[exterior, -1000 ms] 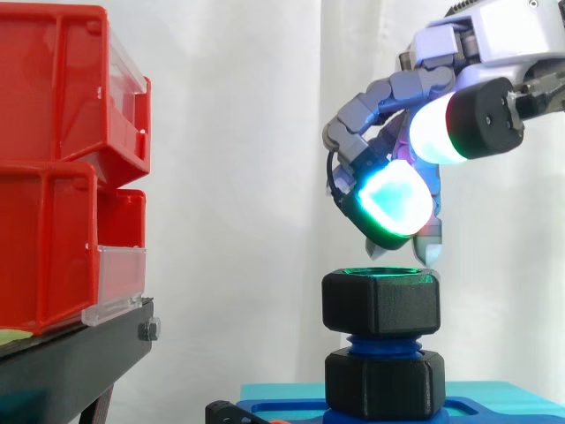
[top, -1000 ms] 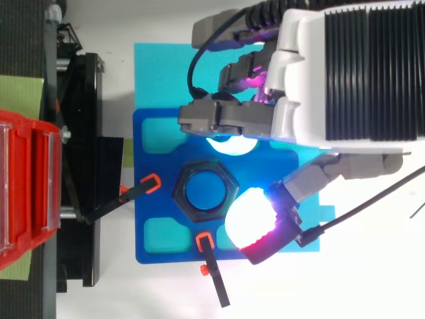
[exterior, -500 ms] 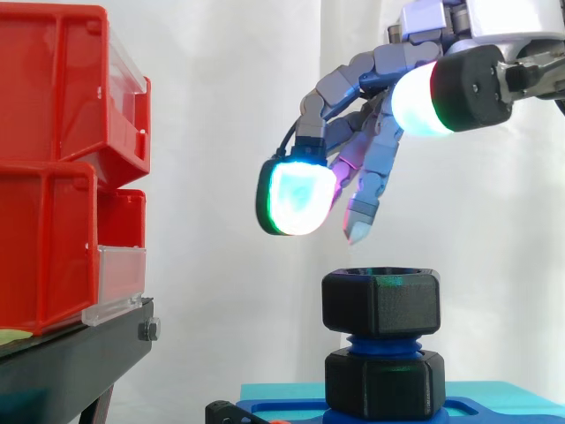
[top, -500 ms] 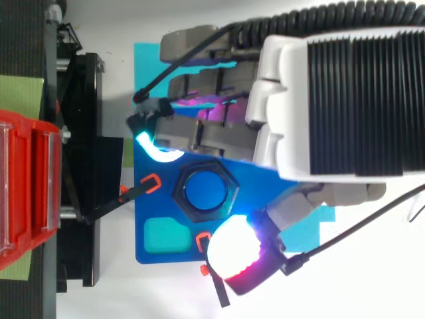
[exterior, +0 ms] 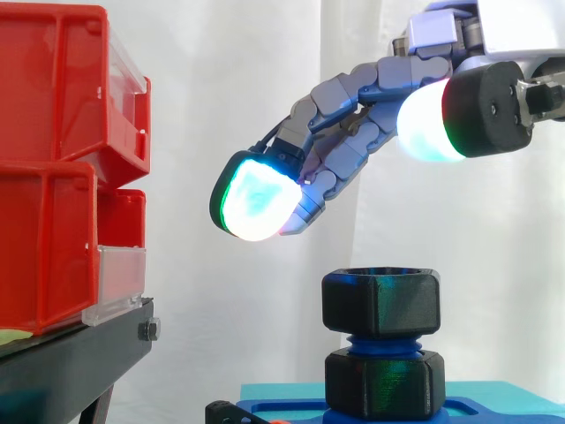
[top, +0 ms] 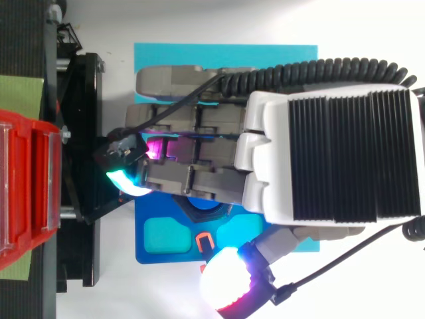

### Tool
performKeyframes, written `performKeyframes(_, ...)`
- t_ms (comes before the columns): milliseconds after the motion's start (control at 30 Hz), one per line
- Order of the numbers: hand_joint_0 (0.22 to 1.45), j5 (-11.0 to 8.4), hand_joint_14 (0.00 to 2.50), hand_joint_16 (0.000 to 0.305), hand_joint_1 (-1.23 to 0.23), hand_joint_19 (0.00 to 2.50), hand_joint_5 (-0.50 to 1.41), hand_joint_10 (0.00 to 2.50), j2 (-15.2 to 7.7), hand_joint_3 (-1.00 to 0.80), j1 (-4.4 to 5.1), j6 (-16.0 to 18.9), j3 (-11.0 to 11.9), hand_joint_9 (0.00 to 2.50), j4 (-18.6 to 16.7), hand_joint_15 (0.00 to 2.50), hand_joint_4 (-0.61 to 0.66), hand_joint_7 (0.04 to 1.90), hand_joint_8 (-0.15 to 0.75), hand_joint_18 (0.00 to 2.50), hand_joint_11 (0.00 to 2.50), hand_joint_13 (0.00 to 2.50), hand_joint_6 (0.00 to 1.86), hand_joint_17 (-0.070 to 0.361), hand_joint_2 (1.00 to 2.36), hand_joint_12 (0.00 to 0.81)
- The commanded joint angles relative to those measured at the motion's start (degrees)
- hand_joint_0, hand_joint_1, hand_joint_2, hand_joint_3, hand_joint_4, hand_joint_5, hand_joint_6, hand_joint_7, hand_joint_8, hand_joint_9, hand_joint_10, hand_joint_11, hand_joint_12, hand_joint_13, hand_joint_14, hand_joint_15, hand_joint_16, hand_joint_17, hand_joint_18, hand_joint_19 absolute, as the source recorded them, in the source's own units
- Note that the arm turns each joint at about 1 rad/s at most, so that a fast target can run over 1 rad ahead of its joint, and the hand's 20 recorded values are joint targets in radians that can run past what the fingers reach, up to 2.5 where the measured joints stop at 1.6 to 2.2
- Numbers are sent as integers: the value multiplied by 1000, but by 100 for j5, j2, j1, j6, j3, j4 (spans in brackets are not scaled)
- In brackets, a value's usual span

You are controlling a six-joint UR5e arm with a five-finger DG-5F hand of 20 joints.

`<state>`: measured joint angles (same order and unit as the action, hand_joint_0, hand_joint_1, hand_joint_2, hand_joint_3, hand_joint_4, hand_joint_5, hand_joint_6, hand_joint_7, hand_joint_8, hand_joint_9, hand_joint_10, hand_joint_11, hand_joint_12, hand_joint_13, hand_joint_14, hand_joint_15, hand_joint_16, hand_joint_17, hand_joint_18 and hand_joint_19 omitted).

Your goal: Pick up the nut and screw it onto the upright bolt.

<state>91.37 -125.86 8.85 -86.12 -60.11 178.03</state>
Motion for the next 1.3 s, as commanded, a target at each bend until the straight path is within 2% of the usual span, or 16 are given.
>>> performKeyframes(0,463,-5,0,33,-190,0,-64,0,0,-500,29,8,-9,366,-14,0,247,615,111,0,0,271,501,73,1000,244)
performKeyframes(100,462,-5,0,33,-189,0,-53,0,0,-500,29,8,-9,346,-5,0,238,665,108,0,0,261,502,74,1000,244)
performKeyframes(167,462,-5,0,31,-191,0,-47,0,0,-500,29,8,-9,324,-5,0,264,838,125,0,0,283,503,69,1000,246)
performKeyframes(300,464,-5,0,28,-196,0,-48,0,0,-500,38,8,-9,316,-5,0,288,954,145,0,0,318,504,63,1000,251)
performKeyframes(1267,479,-5,0,24,-219,0,-25,0,0,-500,29,8,-115,452,127,0,278,1130,193,0,0,474,504,53,1000,254)
